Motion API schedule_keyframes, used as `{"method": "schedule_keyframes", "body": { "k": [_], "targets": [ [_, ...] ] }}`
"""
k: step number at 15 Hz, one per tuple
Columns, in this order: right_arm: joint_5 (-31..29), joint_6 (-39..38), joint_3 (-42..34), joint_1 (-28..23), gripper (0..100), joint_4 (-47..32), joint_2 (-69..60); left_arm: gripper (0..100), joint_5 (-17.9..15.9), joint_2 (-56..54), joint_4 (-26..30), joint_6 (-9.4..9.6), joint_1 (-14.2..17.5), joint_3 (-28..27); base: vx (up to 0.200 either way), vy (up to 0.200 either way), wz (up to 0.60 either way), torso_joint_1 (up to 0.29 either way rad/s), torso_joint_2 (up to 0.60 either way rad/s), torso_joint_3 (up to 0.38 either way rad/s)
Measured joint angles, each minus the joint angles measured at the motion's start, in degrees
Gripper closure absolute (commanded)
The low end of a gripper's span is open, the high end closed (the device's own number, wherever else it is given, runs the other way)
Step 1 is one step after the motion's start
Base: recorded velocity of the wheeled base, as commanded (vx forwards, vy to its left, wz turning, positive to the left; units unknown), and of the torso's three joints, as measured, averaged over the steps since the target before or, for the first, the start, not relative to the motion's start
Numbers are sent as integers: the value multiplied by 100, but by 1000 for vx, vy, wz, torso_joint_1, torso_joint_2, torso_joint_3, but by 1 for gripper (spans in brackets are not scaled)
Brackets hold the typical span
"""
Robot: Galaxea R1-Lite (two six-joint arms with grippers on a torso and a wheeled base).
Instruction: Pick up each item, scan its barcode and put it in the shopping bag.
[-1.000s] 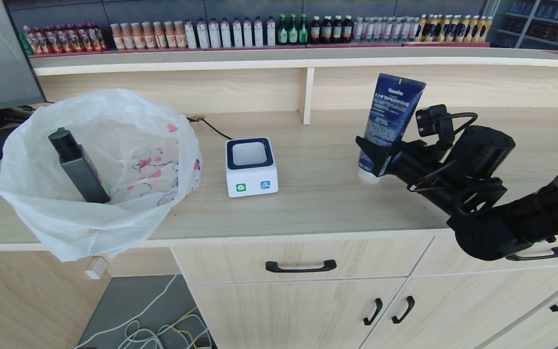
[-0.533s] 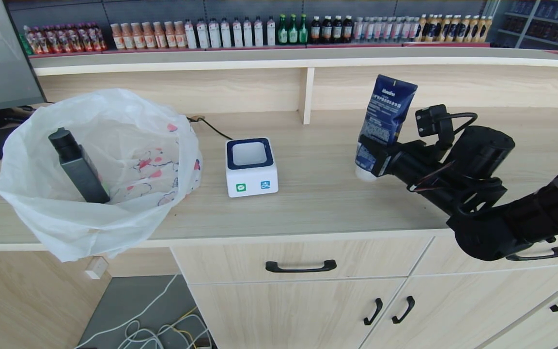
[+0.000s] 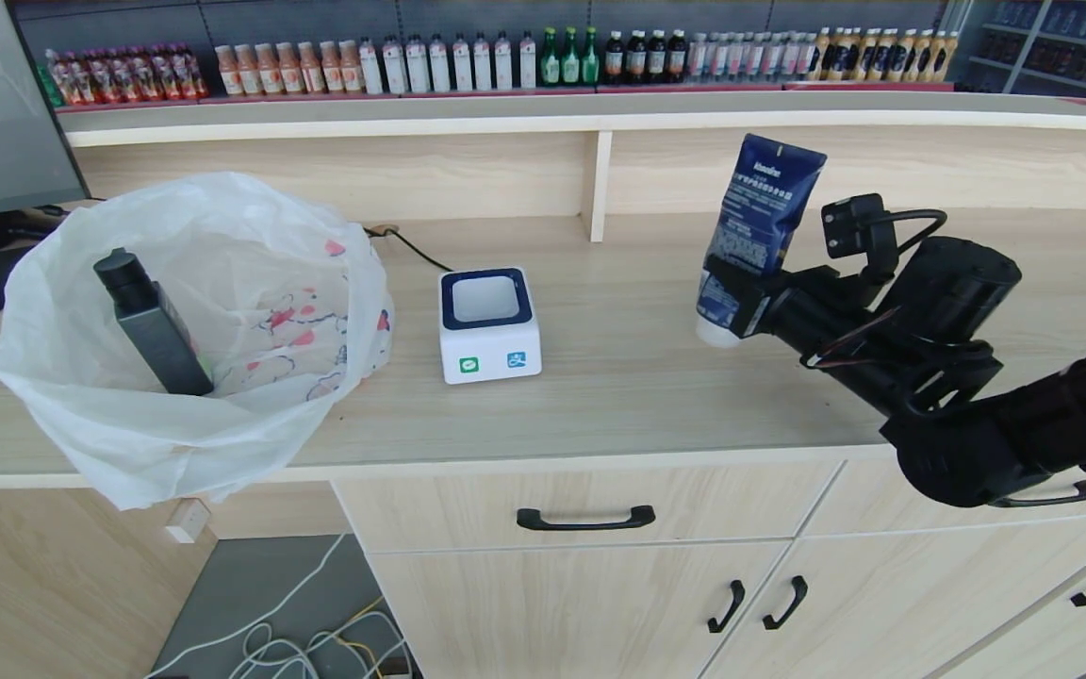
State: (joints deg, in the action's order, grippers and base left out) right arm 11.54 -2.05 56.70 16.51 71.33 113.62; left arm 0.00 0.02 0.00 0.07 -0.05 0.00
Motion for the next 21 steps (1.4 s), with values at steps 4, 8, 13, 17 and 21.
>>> {"method": "schedule_keyframes", "body": {
  "k": [4, 8, 13, 17, 21],
  "targets": [
    [110, -150, -540, 17, 100, 17, -590, 0, 0, 0, 0, 2, 5, 0, 0, 0, 0, 0, 0, 0],
    [172, -290, -1486, 17, 100, 93, -1532, 0, 0, 0, 0, 0, 5, 0, 0, 0, 0, 0, 0, 0],
    [176, -897, -2239, 347, 100, 998, -2400, 0, 0, 0, 0, 2, 0, 0, 0, 0, 0, 0, 0, 0],
    [178, -1332, -2832, 545, 100, 1684, -2638, 0, 0, 0, 0, 2, 2, 0, 0, 0, 0, 0, 0, 0],
    [178, -1510, -3366, 1086, 100, 1855, -2771, 0, 0, 0, 0, 2, 5, 0, 0, 0, 0, 0, 0, 0]
  ]
}}
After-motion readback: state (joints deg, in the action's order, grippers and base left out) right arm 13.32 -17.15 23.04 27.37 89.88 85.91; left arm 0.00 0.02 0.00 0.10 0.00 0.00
